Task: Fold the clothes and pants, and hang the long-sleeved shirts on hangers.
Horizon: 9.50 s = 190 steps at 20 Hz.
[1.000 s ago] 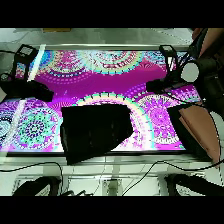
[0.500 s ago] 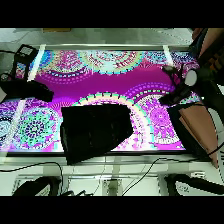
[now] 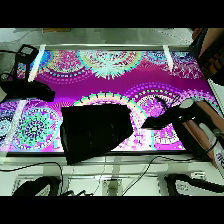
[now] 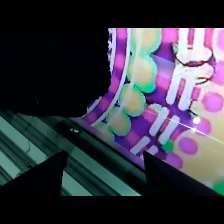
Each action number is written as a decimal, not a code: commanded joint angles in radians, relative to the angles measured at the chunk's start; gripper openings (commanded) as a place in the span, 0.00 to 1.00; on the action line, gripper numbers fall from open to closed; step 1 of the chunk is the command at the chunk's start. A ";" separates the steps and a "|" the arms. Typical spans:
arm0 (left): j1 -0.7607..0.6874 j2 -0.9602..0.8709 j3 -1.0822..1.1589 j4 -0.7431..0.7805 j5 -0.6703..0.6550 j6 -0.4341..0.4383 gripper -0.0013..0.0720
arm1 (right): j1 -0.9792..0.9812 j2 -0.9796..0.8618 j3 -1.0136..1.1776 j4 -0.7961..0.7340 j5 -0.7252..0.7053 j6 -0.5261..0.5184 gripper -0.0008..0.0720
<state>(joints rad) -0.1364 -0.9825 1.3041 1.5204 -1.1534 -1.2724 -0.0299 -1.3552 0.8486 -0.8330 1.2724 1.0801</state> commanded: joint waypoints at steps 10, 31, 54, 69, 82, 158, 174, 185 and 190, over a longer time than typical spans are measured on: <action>0.000 -0.003 0.001 -0.006 -0.003 0.000 0.03 | 0.182 -0.172 -0.042 0.185 -0.212 0.130 0.67; 0.303 -0.059 -0.587 -0.389 -0.192 -0.035 0.74 | 0.276 -0.195 0.160 0.259 -0.562 0.082 0.06; 0.055 -0.061 -0.946 -0.665 0.256 -0.003 0.08 | 0.276 -0.185 0.161 0.259 -0.499 0.081 0.06; 0.275 0.276 -0.088 -0.710 0.203 0.189 0.03 | 0.275 0.422 0.515 0.024 -0.340 0.205 0.06; 0.272 0.333 -0.090 -0.716 0.169 0.127 0.02 | 0.275 0.652 0.285 0.067 -0.306 0.562 0.06; -0.150 -0.402 -0.298 -0.495 -0.059 0.049 0.96 | 0.159 -0.409 0.252 0.226 -0.046 -0.091 0.51; -0.146 -0.117 0.061 -0.149 0.080 0.049 0.96 | -0.109 -0.170 0.804 -0.031 -0.077 0.412 0.06; -0.146 0.142 0.061 -0.110 0.302 0.049 0.96 | -0.623 0.220 0.924 -0.650 0.335 0.746 0.06; -0.147 0.142 0.061 -0.110 0.301 0.049 0.96 | -0.780 0.209 0.921 -0.817 0.557 0.745 0.23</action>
<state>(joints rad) -0.2840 -0.8474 1.3640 1.4075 -0.8639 -1.2236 -0.7223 -1.1557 1.7679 -1.5223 1.6985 1.8099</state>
